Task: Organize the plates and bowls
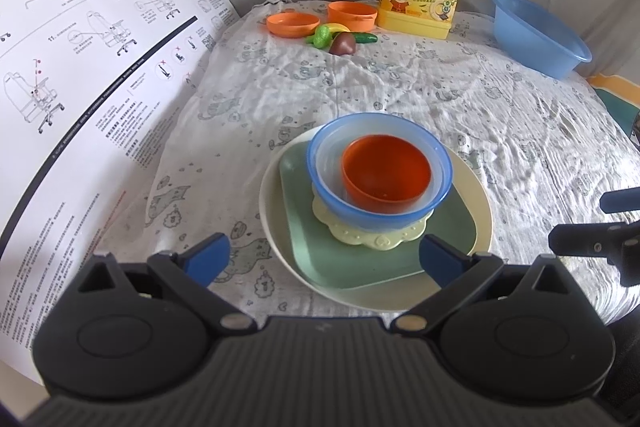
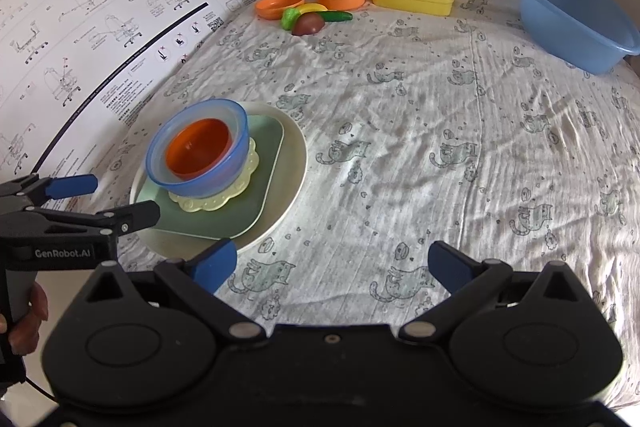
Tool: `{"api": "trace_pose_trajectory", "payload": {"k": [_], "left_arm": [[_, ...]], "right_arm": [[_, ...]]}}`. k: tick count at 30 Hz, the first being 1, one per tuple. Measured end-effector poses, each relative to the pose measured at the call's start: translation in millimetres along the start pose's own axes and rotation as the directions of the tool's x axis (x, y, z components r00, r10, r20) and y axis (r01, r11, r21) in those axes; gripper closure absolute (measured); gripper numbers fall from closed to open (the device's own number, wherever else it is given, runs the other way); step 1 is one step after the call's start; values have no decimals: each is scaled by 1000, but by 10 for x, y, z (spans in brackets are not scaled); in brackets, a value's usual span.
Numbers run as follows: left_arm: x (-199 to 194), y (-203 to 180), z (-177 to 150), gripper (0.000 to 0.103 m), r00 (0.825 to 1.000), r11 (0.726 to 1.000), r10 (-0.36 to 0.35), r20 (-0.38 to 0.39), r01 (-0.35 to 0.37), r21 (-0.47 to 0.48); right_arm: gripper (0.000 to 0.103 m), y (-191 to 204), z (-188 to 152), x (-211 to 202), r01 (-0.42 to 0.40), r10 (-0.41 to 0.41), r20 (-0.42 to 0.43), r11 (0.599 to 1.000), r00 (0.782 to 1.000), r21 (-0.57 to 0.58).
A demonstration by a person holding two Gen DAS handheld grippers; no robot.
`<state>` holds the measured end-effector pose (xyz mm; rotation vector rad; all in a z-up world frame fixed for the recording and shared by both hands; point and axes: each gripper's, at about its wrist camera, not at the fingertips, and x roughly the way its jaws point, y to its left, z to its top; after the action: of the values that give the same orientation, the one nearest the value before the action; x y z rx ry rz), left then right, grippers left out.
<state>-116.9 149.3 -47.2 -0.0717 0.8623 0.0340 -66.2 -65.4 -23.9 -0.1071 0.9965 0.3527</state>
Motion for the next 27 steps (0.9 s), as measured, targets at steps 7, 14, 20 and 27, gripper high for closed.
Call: {"api": "trace_pose_trajectory", "payload": {"k": [7, 14, 20, 27], "left_arm": [[-3, -16, -8, 0, 1000, 1000, 1, 1, -1, 0], [2, 19, -1, 0, 1000, 1000, -8, -5, 8, 5], [-28, 20, 10, 0, 1000, 1000, -9, 2, 9, 21], [-69, 0, 16, 0, 1000, 999, -6, 12, 5, 35]], "right_arm": [[0, -6, 1, -7, -1, 1, 6, 1000, 1000, 2], [0, 0, -3, -19, -1, 1, 8, 1000, 1000, 2], [0, 16, 0, -53, -1, 1, 18, 1000, 1000, 0], [0, 34, -7, -85, -2, 2, 27, 1000, 1000, -5]]}}
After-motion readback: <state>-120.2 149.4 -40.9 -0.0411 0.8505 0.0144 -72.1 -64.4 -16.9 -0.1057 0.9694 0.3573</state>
